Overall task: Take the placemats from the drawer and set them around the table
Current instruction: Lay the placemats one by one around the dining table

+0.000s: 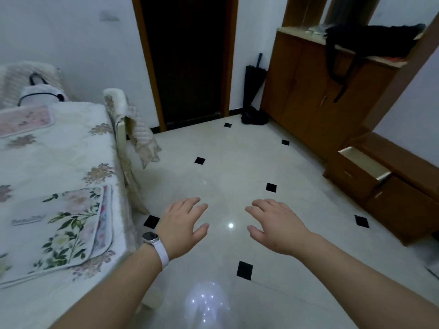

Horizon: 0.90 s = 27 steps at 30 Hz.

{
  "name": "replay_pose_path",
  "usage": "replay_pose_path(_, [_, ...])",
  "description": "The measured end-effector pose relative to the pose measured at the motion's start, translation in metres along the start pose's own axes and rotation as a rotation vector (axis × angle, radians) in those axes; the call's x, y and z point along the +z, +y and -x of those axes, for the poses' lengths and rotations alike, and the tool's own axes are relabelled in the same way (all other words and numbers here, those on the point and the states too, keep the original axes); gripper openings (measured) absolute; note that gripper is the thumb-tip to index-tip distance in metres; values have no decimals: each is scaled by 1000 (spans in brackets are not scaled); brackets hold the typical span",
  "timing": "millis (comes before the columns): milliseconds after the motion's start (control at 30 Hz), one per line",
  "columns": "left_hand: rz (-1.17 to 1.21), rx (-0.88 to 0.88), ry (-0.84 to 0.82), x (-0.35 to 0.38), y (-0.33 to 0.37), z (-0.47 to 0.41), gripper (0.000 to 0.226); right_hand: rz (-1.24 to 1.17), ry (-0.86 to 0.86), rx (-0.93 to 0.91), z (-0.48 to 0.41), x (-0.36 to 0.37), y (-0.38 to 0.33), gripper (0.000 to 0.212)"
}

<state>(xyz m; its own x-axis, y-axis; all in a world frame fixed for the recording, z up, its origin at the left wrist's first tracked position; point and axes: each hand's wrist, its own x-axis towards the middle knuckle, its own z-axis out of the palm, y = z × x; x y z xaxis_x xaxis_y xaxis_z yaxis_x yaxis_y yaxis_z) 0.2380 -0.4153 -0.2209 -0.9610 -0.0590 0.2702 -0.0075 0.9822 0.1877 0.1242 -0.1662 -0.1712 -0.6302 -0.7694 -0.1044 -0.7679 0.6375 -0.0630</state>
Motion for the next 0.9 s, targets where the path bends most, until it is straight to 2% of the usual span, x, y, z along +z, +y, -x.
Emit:
replay_pose_path(233, [-62, -183, -48, 6, -80, -19, 44, -17, -28, -190, -130, 2, -10, 61])
replay_pose_path(367, [-93, -300, -49, 11, -121, -62, 46, -12, -13, -317, -215, -2, 0, 51])
replay_pose_path(633, [-138, -467, -56, 16, -178, -155, 48, -2, -43, -515, -378, -24, 31, 49])
replay_pose_path(767, [-166, -603, -27, 8, -206, -156, 49, 9, -76, -650, -445, -26, 7, 48])
replay_pose_path(900, [-200, -805, -28, -2, -238, -119, 47, -6, -145, -811, -485, -21, -53, 47])
